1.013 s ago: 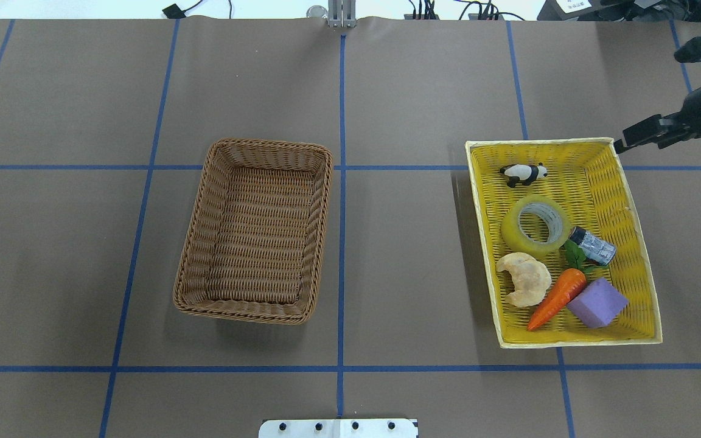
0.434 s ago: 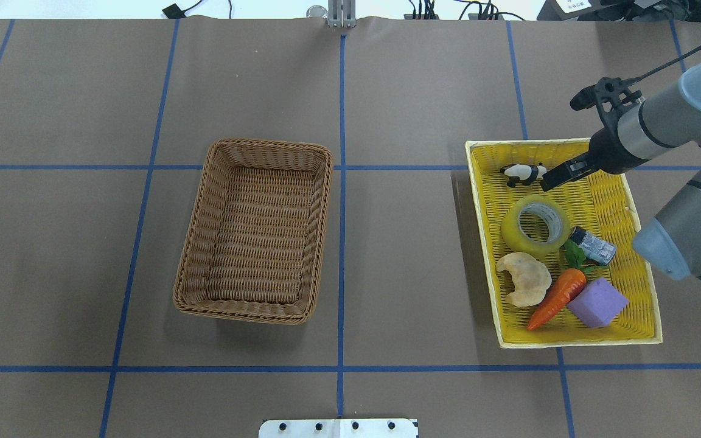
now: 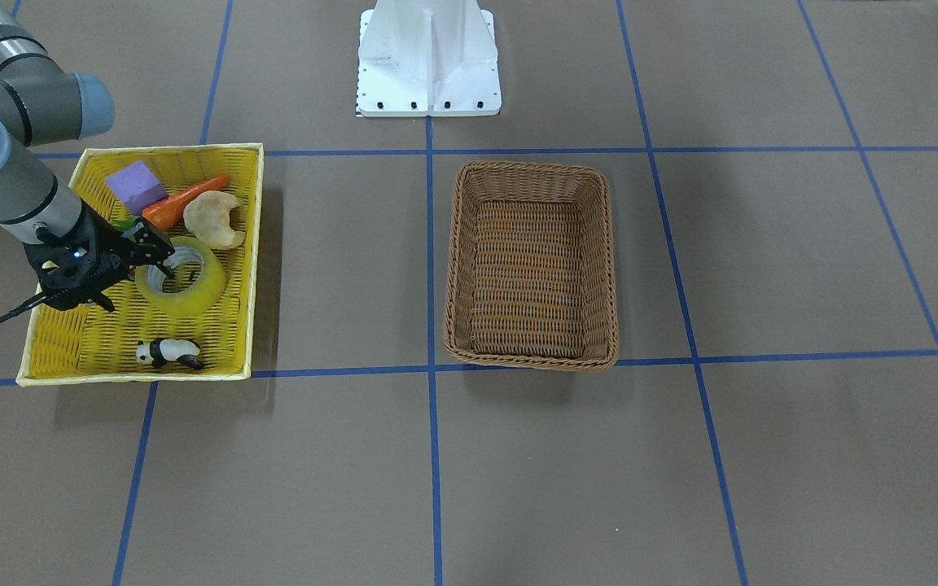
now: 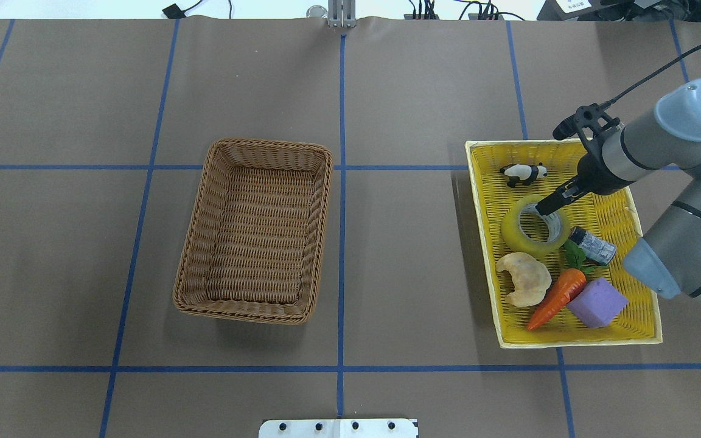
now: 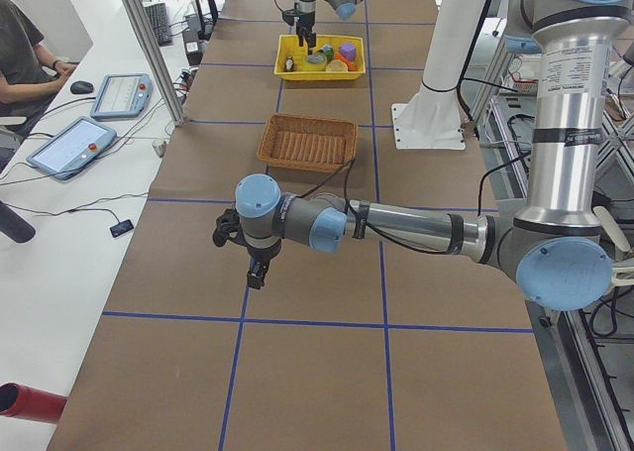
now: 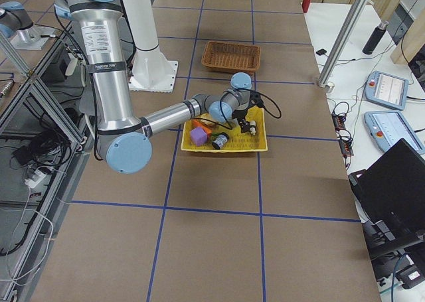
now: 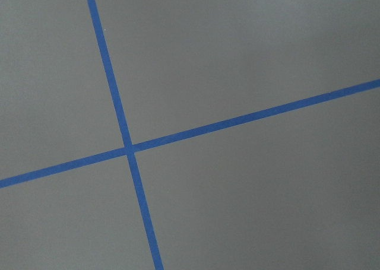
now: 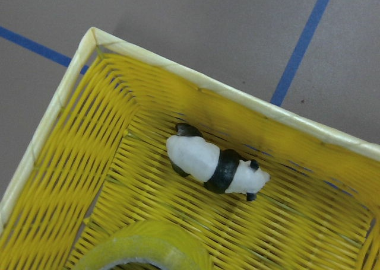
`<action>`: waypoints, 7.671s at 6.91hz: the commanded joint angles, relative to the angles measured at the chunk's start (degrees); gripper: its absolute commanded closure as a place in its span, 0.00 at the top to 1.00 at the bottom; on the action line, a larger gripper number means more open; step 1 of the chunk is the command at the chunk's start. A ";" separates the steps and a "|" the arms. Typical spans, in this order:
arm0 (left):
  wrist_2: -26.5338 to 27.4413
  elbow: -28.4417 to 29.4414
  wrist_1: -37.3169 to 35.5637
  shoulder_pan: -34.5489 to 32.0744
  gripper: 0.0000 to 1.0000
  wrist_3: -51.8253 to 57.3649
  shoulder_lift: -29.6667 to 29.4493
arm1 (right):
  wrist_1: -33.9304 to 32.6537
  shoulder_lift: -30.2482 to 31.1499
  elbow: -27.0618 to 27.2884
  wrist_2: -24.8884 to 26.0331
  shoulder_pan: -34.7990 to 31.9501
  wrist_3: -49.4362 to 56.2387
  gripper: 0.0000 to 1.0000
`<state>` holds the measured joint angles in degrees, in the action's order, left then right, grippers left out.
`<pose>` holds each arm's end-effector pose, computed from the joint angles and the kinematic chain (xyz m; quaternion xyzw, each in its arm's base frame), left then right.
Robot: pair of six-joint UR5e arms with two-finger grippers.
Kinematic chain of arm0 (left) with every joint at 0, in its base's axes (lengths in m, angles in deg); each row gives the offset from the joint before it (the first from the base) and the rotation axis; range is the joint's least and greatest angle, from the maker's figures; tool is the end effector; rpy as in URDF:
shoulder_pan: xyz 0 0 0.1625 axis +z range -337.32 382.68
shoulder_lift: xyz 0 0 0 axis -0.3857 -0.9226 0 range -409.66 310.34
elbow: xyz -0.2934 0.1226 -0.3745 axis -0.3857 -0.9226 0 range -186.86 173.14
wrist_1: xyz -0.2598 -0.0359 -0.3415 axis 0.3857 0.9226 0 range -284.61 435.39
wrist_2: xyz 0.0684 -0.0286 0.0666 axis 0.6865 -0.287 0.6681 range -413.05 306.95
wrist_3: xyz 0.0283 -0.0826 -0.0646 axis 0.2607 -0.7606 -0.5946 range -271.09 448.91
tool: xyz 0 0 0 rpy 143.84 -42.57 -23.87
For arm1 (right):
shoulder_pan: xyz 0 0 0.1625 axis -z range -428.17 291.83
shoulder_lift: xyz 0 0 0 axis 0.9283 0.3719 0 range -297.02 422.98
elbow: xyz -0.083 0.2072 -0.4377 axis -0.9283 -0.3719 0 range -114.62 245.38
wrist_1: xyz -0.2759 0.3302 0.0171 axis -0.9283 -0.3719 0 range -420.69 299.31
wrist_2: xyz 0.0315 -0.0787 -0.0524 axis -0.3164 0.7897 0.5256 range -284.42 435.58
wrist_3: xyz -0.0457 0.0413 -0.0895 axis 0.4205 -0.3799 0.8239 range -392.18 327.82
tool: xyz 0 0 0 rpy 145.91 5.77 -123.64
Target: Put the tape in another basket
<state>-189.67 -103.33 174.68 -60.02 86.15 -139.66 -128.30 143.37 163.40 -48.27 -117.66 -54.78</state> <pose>0.0124 -0.5256 0.6524 0.0910 0.4015 0.0901 0.9068 -0.3386 -0.5085 0.5279 0.1359 -0.4044 -0.2383 0.8725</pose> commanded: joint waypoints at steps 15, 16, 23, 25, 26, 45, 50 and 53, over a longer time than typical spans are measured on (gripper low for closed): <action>-15.87 -1.44 30.31 4.99 0.98 -45.68 -4.21 | 0.20 -13.74 5.78 -20.55 -4.39 -39.31 0.00; -15.52 -1.27 32.97 6.32 0.98 -51.41 -5.70 | 0.20 -15.76 5.70 -20.29 -3.51 -42.32 0.00; -9.90 -0.83 53.94 15.10 0.98 -82.65 -12.03 | 27.59 -17.10 4.64 -8.78 8.00 -72.12 0.00; -4.06 -0.91 63.97 20.53 0.98 -100.87 -15.81 | 35.13 -17.19 4.20 -8.60 10.11 -79.58 0.00; 3.39 -0.74 71.07 27.79 0.98 -110.00 -17.05 | 39.18 -17.28 3.94 -8.51 10.47 -83.44 0.00; 21.04 -3.02 94.70 42.28 0.92 -135.58 -25.76 | 81.85 -23.52 -10.48 16.80 23.22 -115.12 0.00; 21.04 -3.46 94.08 42.36 0.00 -135.58 -25.76 | 81.33 -24.31 -10.56 17.85 23.39 -115.73 0.00; 21.04 -3.37 94.08 42.36 0.00 -135.50 -25.67 | 81.49 -23.78 -10.13 17.94 22.87 -115.92 1.00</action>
<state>-168.62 -106.79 268.70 -17.67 -49.47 -165.40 -46.92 119.36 152.97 -30.36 -94.49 -170.66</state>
